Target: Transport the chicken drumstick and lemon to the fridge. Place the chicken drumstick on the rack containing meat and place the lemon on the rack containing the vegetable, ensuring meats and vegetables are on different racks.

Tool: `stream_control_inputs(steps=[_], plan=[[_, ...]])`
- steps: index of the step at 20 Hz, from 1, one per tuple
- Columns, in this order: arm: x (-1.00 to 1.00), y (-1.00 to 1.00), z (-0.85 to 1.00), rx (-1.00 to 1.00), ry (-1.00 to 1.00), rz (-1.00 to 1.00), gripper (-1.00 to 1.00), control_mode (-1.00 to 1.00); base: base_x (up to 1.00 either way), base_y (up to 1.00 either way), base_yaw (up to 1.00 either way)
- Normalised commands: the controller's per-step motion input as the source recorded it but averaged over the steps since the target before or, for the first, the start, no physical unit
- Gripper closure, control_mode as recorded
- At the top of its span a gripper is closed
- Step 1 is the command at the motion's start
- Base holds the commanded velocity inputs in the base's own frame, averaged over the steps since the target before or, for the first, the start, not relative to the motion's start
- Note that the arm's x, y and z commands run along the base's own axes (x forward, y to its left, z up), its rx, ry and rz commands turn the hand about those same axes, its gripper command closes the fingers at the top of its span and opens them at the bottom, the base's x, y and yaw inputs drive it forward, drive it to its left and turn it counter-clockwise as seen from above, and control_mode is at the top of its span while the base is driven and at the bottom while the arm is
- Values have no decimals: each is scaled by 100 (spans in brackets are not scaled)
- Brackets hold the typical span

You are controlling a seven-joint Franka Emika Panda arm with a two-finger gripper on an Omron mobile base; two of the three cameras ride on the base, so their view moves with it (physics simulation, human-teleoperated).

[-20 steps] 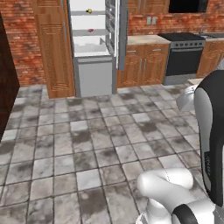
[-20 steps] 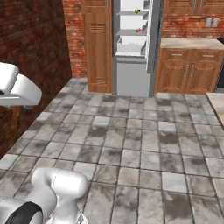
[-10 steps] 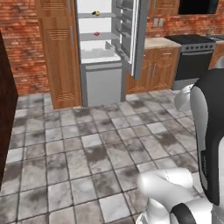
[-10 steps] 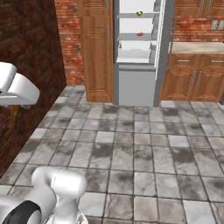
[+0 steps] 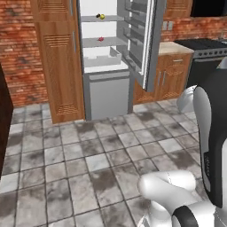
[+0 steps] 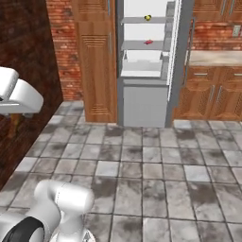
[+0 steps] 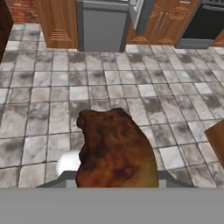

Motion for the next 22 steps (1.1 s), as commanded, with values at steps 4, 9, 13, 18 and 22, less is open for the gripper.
stream_control_inputs(steps=[4,9,13,18,22], plan=[[0,0,0,0,0,0,100,100,100,7,0],[0,0,0,0,0,0,100,100,100,0,-1],[0,0,0,0,0,0,100,100,100,0,-10],[0,0,0,0,0,0,100,100,100,17,-21],[0,0,0,0,0,0,100,100,100,29,-29]])
